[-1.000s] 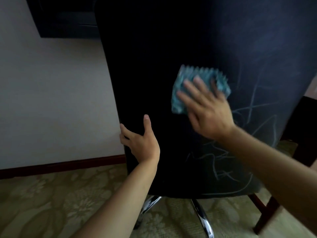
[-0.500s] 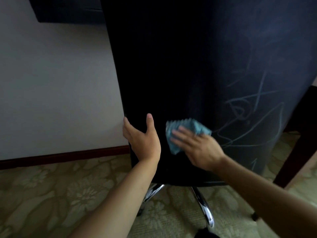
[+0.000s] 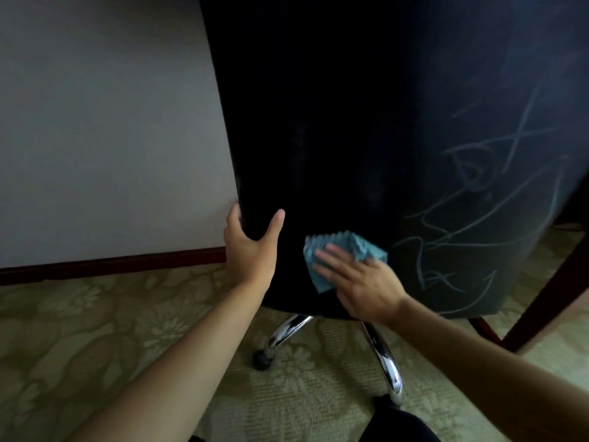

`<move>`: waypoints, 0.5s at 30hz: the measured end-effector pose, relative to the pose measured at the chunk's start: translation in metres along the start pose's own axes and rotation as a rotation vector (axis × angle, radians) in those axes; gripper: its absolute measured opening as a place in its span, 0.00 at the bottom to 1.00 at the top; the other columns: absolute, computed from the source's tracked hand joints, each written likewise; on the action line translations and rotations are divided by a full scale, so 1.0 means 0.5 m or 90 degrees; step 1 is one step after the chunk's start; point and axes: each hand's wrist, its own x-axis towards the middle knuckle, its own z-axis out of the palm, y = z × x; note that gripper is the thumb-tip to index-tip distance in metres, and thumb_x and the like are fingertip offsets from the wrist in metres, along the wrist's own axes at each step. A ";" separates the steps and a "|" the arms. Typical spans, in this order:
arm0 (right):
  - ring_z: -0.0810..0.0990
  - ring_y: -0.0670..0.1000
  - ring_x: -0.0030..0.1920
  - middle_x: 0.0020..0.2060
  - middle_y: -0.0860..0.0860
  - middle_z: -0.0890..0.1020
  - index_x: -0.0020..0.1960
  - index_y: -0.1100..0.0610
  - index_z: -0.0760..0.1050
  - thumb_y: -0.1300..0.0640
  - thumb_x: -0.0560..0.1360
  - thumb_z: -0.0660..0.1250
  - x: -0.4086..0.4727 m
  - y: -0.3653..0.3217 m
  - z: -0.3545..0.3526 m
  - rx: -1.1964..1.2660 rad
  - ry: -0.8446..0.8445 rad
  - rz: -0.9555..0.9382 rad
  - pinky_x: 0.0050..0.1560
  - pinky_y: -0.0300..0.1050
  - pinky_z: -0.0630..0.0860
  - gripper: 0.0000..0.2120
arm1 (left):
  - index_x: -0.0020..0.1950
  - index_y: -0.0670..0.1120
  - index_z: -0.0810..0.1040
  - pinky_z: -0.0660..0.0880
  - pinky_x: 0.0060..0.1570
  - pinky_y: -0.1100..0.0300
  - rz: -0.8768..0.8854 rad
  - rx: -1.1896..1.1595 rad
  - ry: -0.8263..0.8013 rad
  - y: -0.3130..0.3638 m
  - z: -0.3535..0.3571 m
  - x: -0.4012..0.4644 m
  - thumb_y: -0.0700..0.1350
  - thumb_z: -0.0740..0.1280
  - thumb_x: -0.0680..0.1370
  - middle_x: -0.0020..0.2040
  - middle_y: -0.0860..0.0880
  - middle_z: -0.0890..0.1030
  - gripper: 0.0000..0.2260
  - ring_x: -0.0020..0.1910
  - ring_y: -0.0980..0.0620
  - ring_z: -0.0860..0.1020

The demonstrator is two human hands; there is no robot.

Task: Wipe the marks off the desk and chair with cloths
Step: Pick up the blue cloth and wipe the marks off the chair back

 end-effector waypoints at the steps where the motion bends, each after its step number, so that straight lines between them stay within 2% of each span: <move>1: 0.56 0.51 0.78 0.77 0.50 0.60 0.76 0.51 0.62 0.51 0.74 0.63 0.027 0.014 -0.017 -0.009 0.044 0.020 0.67 0.48 0.60 0.31 | 0.74 0.55 0.65 0.75 0.63 0.46 0.005 0.011 0.006 -0.005 -0.001 0.003 0.64 0.72 0.71 0.69 0.52 0.73 0.36 0.67 0.50 0.74; 5: 0.51 0.54 0.79 0.79 0.51 0.56 0.78 0.52 0.56 0.52 0.80 0.54 0.113 0.017 -0.032 -0.030 0.141 0.121 0.76 0.56 0.47 0.27 | 0.73 0.56 0.67 0.76 0.63 0.48 0.021 0.018 0.024 -0.020 0.002 0.007 0.67 0.72 0.68 0.67 0.53 0.74 0.37 0.65 0.52 0.75; 6: 0.52 0.54 0.78 0.78 0.52 0.57 0.78 0.53 0.58 0.53 0.80 0.54 0.104 -0.002 -0.012 -0.036 0.139 0.100 0.76 0.57 0.48 0.26 | 0.73 0.56 0.67 0.76 0.62 0.49 0.021 0.019 0.022 -0.021 0.002 0.007 0.67 0.72 0.68 0.67 0.53 0.74 0.36 0.64 0.53 0.75; 7: 0.52 0.54 0.78 0.78 0.52 0.59 0.77 0.53 0.60 0.55 0.79 0.57 0.082 -0.029 0.017 -0.038 0.114 0.047 0.75 0.55 0.52 0.27 | 0.73 0.56 0.67 0.76 0.62 0.49 0.021 0.022 0.017 -0.025 -0.001 0.007 0.66 0.73 0.68 0.66 0.53 0.75 0.36 0.64 0.53 0.75; 9: 0.55 0.52 0.76 0.75 0.50 0.65 0.74 0.52 0.66 0.56 0.74 0.62 0.018 -0.085 0.065 -0.033 0.009 -0.065 0.67 0.48 0.66 0.28 | 0.73 0.54 0.67 0.76 0.62 0.49 0.023 0.022 -0.012 -0.030 -0.007 0.006 0.62 0.74 0.70 0.66 0.51 0.76 0.35 0.64 0.52 0.76; 11: 0.54 0.50 0.75 0.74 0.48 0.66 0.74 0.51 0.65 0.56 0.71 0.63 -0.008 -0.120 0.078 0.010 -0.092 -0.071 0.60 0.45 0.74 0.30 | 0.72 0.53 0.68 0.77 0.61 0.50 0.034 0.026 -0.034 -0.033 -0.020 0.013 0.59 0.75 0.70 0.64 0.51 0.77 0.33 0.62 0.52 0.77; 13: 0.47 0.50 0.76 0.77 0.48 0.56 0.77 0.51 0.57 0.59 0.74 0.61 0.024 -0.112 0.065 0.061 -0.125 -0.052 0.62 0.46 0.75 0.33 | 0.69 0.53 0.70 0.78 0.58 0.53 0.050 0.044 -0.026 -0.030 -0.029 0.024 0.59 0.76 0.70 0.61 0.51 0.79 0.31 0.58 0.53 0.79; 14: 0.46 0.50 0.76 0.77 0.48 0.53 0.77 0.51 0.54 0.59 0.75 0.61 0.051 -0.105 0.055 0.066 -0.114 -0.046 0.65 0.48 0.71 0.33 | 0.68 0.53 0.71 0.79 0.56 0.55 0.055 0.056 -0.021 -0.029 -0.030 0.028 0.59 0.76 0.70 0.59 0.52 0.80 0.30 0.56 0.55 0.80; 15: 0.48 0.49 0.77 0.77 0.49 0.55 0.78 0.52 0.55 0.58 0.75 0.61 0.081 -0.093 0.041 0.051 -0.058 -0.023 0.68 0.48 0.66 0.32 | 0.66 0.53 0.72 0.79 0.54 0.58 0.058 0.062 -0.021 -0.027 -0.031 0.030 0.58 0.76 0.70 0.57 0.52 0.80 0.28 0.54 0.56 0.80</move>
